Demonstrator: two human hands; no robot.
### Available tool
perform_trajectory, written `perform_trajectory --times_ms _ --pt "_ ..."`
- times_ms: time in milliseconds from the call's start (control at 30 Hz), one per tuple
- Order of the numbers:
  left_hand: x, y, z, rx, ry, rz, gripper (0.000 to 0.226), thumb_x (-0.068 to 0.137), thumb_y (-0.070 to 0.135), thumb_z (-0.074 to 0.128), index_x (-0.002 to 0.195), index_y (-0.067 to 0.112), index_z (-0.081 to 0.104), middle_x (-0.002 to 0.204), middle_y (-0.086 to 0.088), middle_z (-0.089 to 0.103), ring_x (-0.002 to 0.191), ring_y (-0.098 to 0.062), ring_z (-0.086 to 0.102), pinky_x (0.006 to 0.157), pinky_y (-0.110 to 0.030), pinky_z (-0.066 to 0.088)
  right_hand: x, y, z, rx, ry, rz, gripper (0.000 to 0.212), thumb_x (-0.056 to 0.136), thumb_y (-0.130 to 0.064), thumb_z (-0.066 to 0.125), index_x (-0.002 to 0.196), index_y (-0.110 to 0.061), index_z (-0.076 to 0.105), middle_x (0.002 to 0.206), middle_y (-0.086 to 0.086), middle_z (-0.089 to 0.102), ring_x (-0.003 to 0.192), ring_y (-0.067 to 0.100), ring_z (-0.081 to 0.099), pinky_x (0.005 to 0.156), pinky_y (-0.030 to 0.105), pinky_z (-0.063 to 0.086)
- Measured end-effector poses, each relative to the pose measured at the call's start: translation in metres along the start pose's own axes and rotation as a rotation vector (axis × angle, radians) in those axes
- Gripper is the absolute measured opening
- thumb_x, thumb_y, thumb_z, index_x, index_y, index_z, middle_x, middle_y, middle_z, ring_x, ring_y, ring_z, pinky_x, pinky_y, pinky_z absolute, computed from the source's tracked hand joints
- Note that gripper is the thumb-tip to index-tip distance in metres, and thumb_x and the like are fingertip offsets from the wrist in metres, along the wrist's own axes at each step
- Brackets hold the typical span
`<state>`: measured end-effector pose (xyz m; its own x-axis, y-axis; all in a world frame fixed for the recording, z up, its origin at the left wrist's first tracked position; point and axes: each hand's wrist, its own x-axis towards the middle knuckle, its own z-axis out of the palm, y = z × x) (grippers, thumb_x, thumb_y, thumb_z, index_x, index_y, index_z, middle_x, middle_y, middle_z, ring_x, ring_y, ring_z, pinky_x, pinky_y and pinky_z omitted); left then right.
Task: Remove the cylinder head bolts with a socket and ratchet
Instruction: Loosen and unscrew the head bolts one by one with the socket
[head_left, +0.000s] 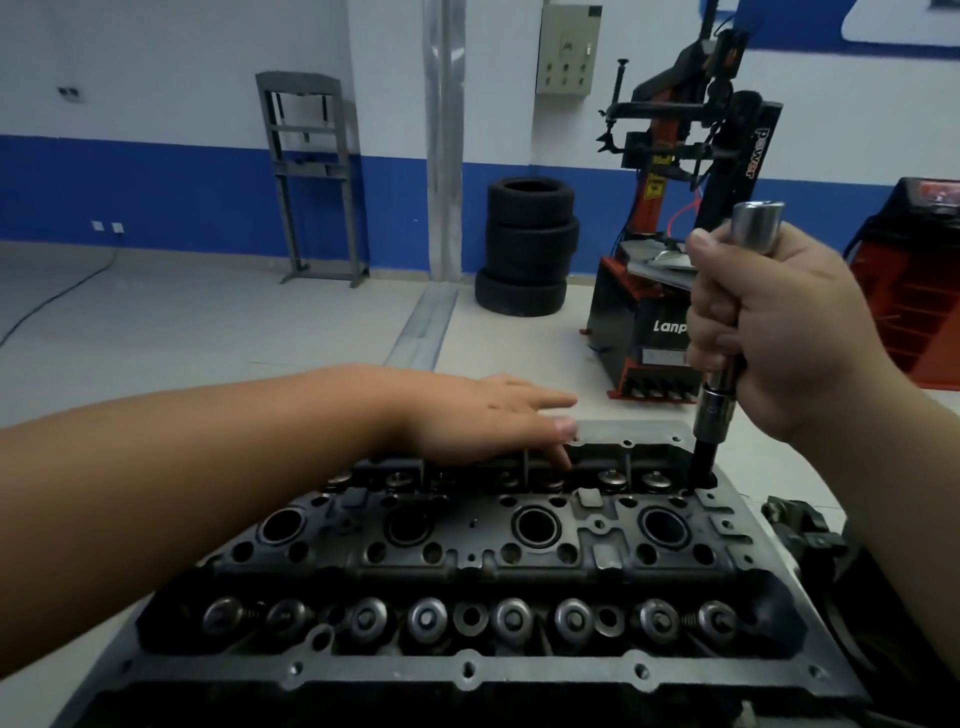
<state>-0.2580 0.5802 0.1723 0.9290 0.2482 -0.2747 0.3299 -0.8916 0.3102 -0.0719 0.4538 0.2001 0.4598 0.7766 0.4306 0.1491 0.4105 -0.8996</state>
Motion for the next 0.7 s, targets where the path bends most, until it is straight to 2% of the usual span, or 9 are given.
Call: perform_trajectory --times_ms 100,167,267,333,400,500,567,633,700 --pt "-0.021 -0.017 -0.004 -0.044 0.084 -0.056 0.072 0.097 0.07 0.015 0.113 0.034 0.075 0.167 0.025 0.017 0.149 0.008 0.012 0.117 -0.023 0.006 -0.001 -0.001 -0.001 0.002 0.015 0.003 0.025 0.101 -0.022 0.057 0.077 -0.024 0.049 0.055 -0.007 0.037 0.045 0.011 0.029 0.044 0.024 0.027" --pt "-0.033 -0.029 0.0 -0.059 0.071 -0.105 0.077 0.095 0.077 0.014 0.108 0.033 0.077 0.166 0.028 0.017 0.149 0.011 0.012 0.115 -0.021 0.004 -0.002 -0.001 -0.001 0.003 0.023 0.005 0.025 0.1 -0.022 0.057 0.077 -0.024 0.049 0.055 -0.007 0.037 0.045 0.011 0.029 0.044 0.024 0.027" --pt "-0.042 -0.035 0.012 -0.047 -0.008 -0.161 0.074 0.097 0.075 0.015 0.125 0.035 0.071 0.168 0.028 0.006 0.149 0.011 -0.002 0.124 -0.03 -0.004 -0.002 -0.002 0.0 -0.003 0.028 0.009 0.023 0.1 -0.022 0.058 0.079 -0.023 0.048 0.055 -0.006 0.037 0.045 0.011 0.029 0.045 0.025 0.027" --pt "-0.041 -0.034 0.016 -0.012 -0.029 -0.181 0.066 0.103 0.066 0.018 0.131 0.033 0.067 0.168 0.028 0.0 0.151 0.009 -0.007 0.123 -0.032 -0.005 -0.003 -0.002 0.001 -0.011 0.026 0.008 0.022 0.1 -0.022 0.058 0.08 -0.023 0.049 0.055 -0.007 0.038 0.045 0.011 0.03 0.044 0.025 0.027" --pt "-0.04 -0.031 0.016 0.054 -0.032 -0.198 0.071 0.102 0.07 0.015 0.14 0.031 0.062 0.169 0.027 0.001 0.151 0.007 -0.011 0.125 -0.035 -0.005 -0.004 -0.002 0.002 -0.027 0.024 0.003 0.022 0.1 -0.022 0.058 0.08 -0.022 0.049 0.055 -0.007 0.038 0.045 0.01 0.031 0.044 0.025 0.028" --pt "-0.038 -0.031 0.017 0.083 -0.035 -0.227 0.09 0.088 0.083 0.013 0.163 0.033 0.02 0.172 0.014 0.006 0.154 0.001 -0.013 0.129 -0.047 0.0 -0.004 -0.002 0.004 -0.048 0.025 -0.002 0.021 0.1 -0.023 0.058 0.081 -0.022 0.05 0.056 -0.007 0.038 0.045 0.01 0.031 0.044 0.024 0.029" --pt "-0.039 -0.031 0.019 0.064 -0.042 -0.246 0.092 0.085 0.084 0.012 0.164 0.038 0.002 0.173 0.007 0.0 0.156 -0.004 -0.013 0.129 -0.048 0.001 -0.003 -0.001 0.004 -0.048 0.023 -0.002 0.021 0.1 -0.023 0.057 0.08 -0.022 0.05 0.056 -0.007 0.038 0.045 0.01 0.031 0.044 0.024 0.029" --pt "-0.04 -0.03 0.02 0.035 -0.043 -0.259 0.093 0.083 0.082 0.012 0.164 0.037 0.004 0.173 0.007 -0.003 0.156 -0.005 -0.012 0.128 -0.047 0.0 -0.003 -0.001 0.004 -0.048 0.019 -0.001 0.022 0.1 -0.023 0.057 0.08 -0.022 0.05 0.056 -0.007 0.038 0.045 0.01 0.031 0.044 0.024 0.029" --pt "-0.038 -0.029 0.019 0.042 -0.048 -0.247 0.089 0.09 0.077 0.012 0.163 0.027 0.025 0.172 0.015 -0.007 0.155 -0.001 -0.013 0.126 -0.04 -0.003 -0.002 -0.001 0.004 -0.048 0.02 0.002 0.021 0.1 -0.023 0.057 0.08 -0.023 0.05 0.056 -0.007 0.038 0.046 0.01 0.031 0.043 0.024 0.029"
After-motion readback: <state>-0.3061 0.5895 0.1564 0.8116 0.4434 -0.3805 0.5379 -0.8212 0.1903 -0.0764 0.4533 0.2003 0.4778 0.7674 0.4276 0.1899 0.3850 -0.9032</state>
